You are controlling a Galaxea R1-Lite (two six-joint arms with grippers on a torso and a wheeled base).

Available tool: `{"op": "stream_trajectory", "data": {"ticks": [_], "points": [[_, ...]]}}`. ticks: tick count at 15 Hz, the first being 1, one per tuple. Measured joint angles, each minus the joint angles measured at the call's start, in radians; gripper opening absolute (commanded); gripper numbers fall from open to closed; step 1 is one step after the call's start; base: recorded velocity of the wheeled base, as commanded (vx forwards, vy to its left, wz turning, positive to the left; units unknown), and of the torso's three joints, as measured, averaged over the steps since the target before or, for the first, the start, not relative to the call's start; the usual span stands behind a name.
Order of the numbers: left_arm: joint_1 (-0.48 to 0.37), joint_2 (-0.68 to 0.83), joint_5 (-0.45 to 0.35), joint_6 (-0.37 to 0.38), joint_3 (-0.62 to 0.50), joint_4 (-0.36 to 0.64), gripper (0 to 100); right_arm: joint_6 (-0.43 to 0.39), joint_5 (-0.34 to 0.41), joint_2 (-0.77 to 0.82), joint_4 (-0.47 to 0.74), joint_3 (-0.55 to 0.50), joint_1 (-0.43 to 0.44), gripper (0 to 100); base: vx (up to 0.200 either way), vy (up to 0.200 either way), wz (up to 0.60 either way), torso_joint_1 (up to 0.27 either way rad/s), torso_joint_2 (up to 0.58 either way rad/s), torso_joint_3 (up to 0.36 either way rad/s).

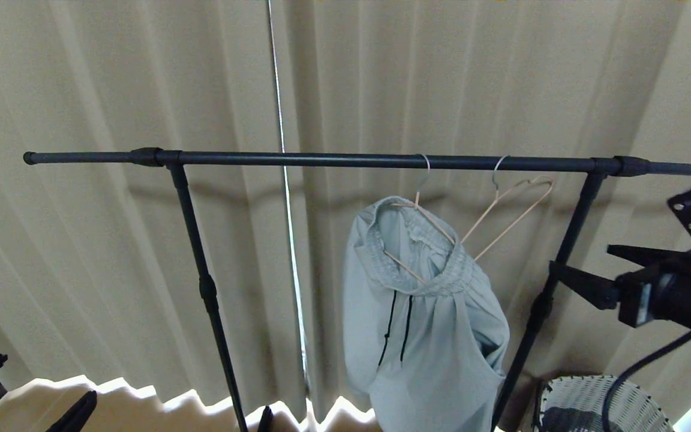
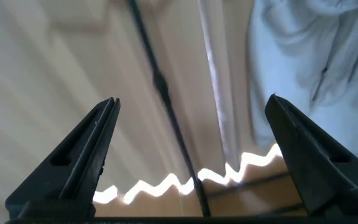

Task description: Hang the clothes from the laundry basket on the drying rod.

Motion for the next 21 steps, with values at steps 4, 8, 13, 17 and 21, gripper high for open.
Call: {"op": "stream_trajectory", "data": {"ticks": [4, 8, 13, 17, 21], "points": [[0.19, -0.139, 0.04, -0.009, -0.006, 0.154, 100, -0.017, -0.001, -0.212, 0.011, 0.189, -0.179, 100, 0.0, 0.0, 0.0, 0.0, 0.0, 0.0], [0.293, -0.392, 0.043, -0.012, -0.007, 0.392, 100, -0.056, -0.018, -0.427, 0.129, 0.306, -0.281, 100, 0.0, 0.0, 0.0, 0.0, 0.0, 0.0], [0.273, -0.573, -0.051, -0.116, 0.042, 0.433, 100, -0.061, -0.055, -0.764, 0.457, 0.337, -0.304, 100, 0.0, 0.0, 0.0, 0.0, 0.0, 0.0], [0.26, -0.624, -0.07, -0.202, 0.078, 0.386, 100, -0.054, -0.056, -1.054, 0.567, 0.369, -0.304, 100, 0.0, 0.0, 0.0, 0.0, 0.0, 0.0], [0.26, -0.634, -0.073, -0.196, 0.08, 0.386, 100, -0.037, -0.001, -1.15, 0.349, 0.494, -0.301, 100, 0.0, 0.0, 0.0, 0.0, 0.0, 0.0]]}}
